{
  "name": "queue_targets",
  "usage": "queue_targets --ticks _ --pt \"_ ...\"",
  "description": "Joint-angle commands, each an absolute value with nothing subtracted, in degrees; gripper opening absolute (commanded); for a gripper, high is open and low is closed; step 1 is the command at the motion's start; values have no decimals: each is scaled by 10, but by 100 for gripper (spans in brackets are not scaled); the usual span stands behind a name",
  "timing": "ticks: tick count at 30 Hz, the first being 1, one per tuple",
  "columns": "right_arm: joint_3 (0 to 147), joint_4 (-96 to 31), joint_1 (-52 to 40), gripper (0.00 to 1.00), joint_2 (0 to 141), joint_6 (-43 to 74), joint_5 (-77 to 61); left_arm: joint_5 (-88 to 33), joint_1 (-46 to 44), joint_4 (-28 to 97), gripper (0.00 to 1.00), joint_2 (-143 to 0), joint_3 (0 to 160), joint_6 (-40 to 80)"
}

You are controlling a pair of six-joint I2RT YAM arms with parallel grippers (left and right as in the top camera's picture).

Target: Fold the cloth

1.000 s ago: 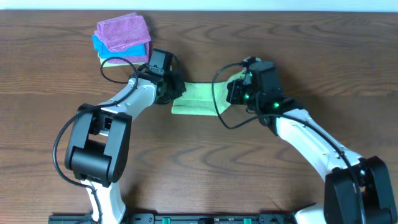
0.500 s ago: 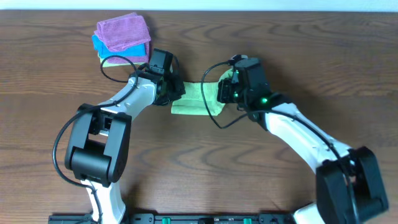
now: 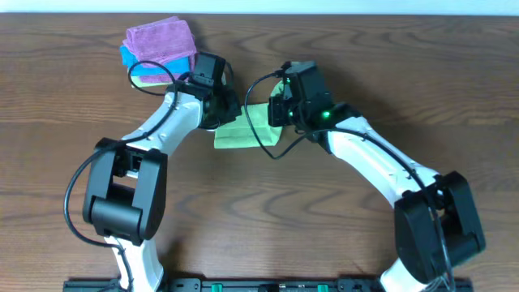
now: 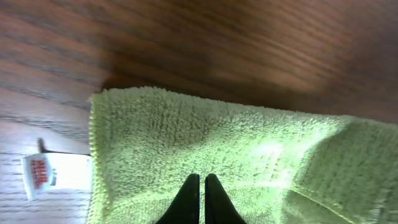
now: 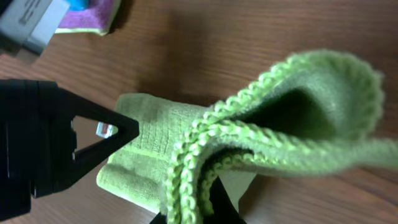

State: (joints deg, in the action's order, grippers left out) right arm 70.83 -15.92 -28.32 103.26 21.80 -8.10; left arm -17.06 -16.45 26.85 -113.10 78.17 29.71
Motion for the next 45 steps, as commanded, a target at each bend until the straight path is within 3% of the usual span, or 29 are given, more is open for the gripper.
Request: queue_targets --ticks 1,26,45 --pt "721 -166 -293 1 1049 197 -84 -159 -149 282 6 -1109 805 276" --pt "763 -200 -321 1 1051 103 -62 -53 -101 375 6 -1095 806 253" --pt "799 -217 -334 1 1051 91 -58 -69 -102 294 6 -1099 722 342"
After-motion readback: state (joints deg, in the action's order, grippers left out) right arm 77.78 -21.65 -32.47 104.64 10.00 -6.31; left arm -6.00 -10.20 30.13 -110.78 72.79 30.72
